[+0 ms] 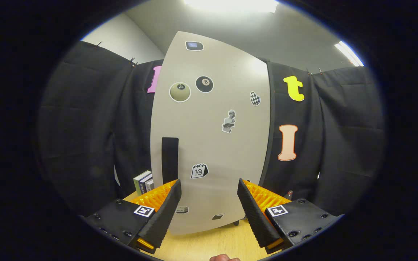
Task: Open the shoe cabinet door, grab the shoes and put them into the shoe cabinet, then close the shoe cabinet door.
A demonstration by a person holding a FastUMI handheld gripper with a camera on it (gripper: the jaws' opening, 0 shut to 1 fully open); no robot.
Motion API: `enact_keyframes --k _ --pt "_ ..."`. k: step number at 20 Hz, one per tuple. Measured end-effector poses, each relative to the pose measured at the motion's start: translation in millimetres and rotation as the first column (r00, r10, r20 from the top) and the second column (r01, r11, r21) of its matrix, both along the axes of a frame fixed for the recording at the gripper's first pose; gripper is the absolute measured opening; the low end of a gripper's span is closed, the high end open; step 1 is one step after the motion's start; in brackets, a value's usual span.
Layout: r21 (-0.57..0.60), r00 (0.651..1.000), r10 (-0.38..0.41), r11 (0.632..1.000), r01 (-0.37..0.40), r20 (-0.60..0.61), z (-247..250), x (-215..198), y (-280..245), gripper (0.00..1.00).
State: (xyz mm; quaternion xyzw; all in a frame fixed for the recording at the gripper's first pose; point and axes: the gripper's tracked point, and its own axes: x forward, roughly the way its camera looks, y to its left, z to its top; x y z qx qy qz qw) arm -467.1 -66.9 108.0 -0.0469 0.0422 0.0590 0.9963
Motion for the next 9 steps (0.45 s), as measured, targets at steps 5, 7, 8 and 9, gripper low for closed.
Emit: enact_keyframes --k 5,7,8,9 --pt "0.029 1.0 -0.001 1.0 0.0 0.022 -2.9 -0.7 -3.0 0.97" --pt "0.008 1.0 0.005 1.0 -0.005 0.028 -2.9 -1.7 -5.7 0.97" --pt "0.002 0.999 0.007 1.0 -0.007 0.036 -2.0 -1.8 -7.4 0.97" --pt "-0.001 0.999 0.008 1.0 -0.008 0.043 -1.5 -1.7 -10.0 0.97"
